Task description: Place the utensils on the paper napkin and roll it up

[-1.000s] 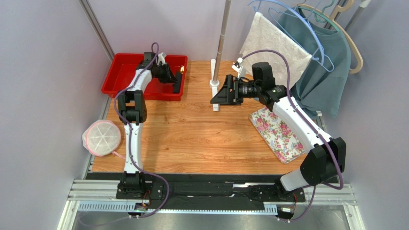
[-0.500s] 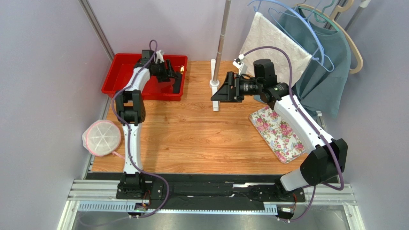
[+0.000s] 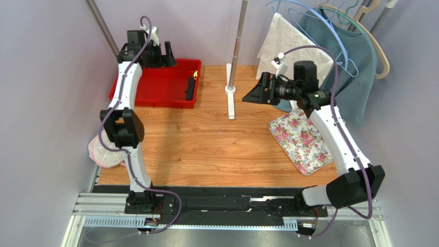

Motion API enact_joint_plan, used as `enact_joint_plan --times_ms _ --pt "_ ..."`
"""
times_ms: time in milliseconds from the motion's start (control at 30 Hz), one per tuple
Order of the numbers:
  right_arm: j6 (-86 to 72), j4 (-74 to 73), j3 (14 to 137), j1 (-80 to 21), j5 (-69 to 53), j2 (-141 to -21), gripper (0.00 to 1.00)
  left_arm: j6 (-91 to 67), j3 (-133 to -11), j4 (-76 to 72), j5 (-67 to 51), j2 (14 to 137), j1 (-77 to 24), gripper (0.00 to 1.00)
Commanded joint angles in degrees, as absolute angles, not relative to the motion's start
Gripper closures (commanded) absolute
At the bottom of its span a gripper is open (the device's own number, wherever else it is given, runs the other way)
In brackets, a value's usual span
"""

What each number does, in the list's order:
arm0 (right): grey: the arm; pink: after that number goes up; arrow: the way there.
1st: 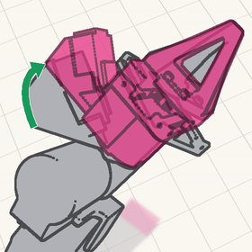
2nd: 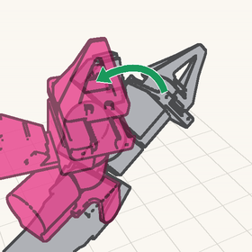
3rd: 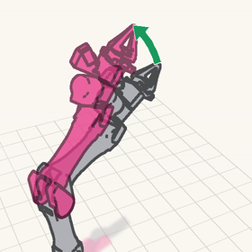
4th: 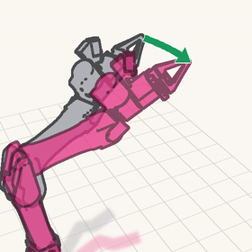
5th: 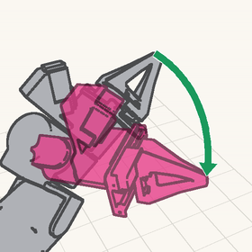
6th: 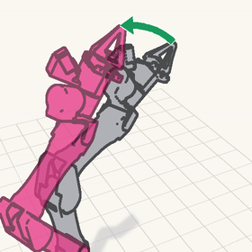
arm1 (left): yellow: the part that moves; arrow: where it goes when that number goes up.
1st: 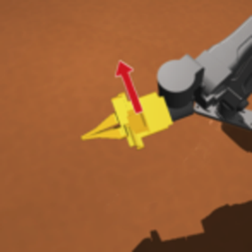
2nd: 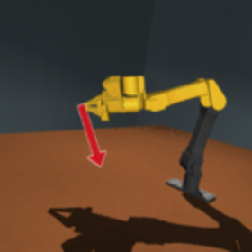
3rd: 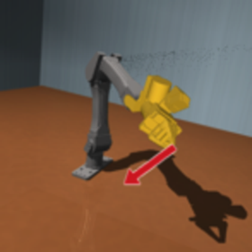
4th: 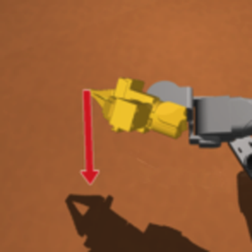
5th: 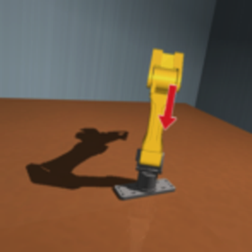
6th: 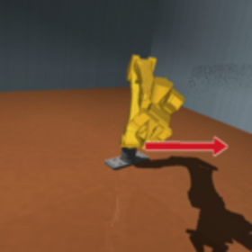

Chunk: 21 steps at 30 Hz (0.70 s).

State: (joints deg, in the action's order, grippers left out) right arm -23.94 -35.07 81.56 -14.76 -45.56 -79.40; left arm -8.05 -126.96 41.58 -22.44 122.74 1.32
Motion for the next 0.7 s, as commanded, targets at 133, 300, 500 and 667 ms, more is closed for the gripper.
enact_joint_plan --times_ms 133,300,500,667 --pt "-14.7 -40.4 76.9 -9.9 -35.4 -68.5 0.0 4.3 -111.5 51.5 -14.5 97.3 -2.3 0.01" --pt "-9.9 -43.7 70.8 -9.2 -26.5 -65.0 0.0 4.9 -97.2 51.7 -12.0 83.3 -5.4 0.01" --pt "-8.6 -42.0 62.8 -9.2 -23.6 -59.8 0.0 3.1 -81.5 49.5 -10.5 71.9 -8.7 0.01" --pt "-7.5 -42.2 61.3 -9.2 -22.4 -56.6 0.0 2.5 -76.4 49.0 -9.8 66.7 -11.1 0.01"
